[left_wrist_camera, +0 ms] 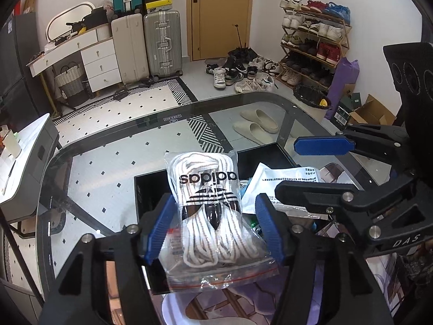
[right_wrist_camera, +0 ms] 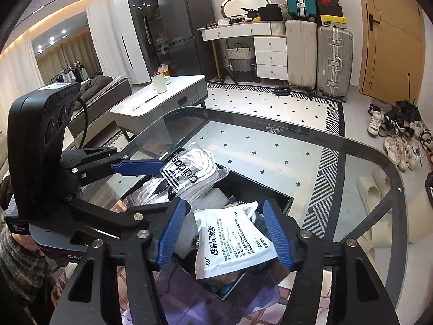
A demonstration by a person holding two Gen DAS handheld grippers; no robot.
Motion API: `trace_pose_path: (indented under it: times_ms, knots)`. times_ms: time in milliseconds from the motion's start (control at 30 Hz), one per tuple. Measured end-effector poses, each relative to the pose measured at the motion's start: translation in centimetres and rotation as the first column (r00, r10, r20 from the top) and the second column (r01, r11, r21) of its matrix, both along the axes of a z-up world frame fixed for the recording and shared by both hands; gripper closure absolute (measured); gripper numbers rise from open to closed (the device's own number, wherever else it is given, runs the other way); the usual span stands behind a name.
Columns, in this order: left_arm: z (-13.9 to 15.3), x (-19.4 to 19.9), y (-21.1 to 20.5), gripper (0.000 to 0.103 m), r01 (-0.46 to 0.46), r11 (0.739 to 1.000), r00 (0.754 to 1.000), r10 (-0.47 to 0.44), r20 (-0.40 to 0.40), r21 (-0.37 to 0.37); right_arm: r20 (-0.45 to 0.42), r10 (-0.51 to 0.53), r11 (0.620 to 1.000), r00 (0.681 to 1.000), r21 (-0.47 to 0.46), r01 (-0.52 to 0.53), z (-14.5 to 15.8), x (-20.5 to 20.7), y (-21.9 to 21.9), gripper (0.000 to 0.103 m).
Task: Organize soft objects
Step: 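Lower the rope bag and white packet into the black box and open both tools, then withdraw both open tools up and away from the black box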
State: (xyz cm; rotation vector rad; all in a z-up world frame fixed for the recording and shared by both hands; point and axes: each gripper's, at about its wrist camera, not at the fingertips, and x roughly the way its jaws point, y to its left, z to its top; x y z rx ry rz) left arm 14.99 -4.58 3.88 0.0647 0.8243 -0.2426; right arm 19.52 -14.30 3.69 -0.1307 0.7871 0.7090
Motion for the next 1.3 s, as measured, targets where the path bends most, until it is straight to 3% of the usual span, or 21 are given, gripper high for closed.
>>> trace_pose_path:
  times_ms: [100, 167, 367, 400, 533, 600, 1300]
  knots:
    - [0.7, -0.7, 0.2, 0.025, -0.005, 1.0, 1.0, 0.005, 0.023, 0.006, 0.009, -0.01, 1.0, 1.0, 0.013, 0.01, 0.6, -0.7, -0.7, 0.024]
    - [1.1, -1.2, 0.4, 0.024, -0.005, 1.0, 0.999, 0.005, 0.033, 0.001, 0.022, -0.017, 1.0, 1.0, 0.022, 0.017, 0.9, -1.2, -1.1, 0.016]
    - [2.3, -3.0, 0.1, 0.022, -0.006, 1.0, 0.997, 0.004, 0.079, 0.024, 0.051, -0.032, 0.999, 0.998, 0.018, 0.031, 1.9, -3.1, -1.4, 0.004]
    - [2.6, -3.4, 0.1, 0.021, -0.008, 1.0, 0.996, 0.006, 0.09, 0.022, 0.059, -0.033, 0.999, 0.998, 0.009, 0.033, 1.9, -3.4, -1.5, 0.004]
    - [3.3, -4.8, 1.0, 0.0, -0.054, 0.999, 0.99, 0.054, 0.128, -0.009, 0.09, -0.044, 0.999, 0.995, -0.012, 0.046, 2.3, -5.0, -2.1, 0.001]
    - [3.7, -5.5, 1.5, 0.0, -0.058, 0.997, 0.989, 0.065, 0.134, -0.05, 0.098, -0.057, 0.998, 0.994, -0.013, 0.058, 2.4, -5.6, -2.6, 0.001]
    - [2.8, -12.3, 1.8, 0.0, -0.098, 0.992, 0.973, 0.111, 0.2, -0.074, 0.173, -0.136, 0.991, 0.975, 0.017, 0.135, 2.5, -10.9, -4.9, 0.001]
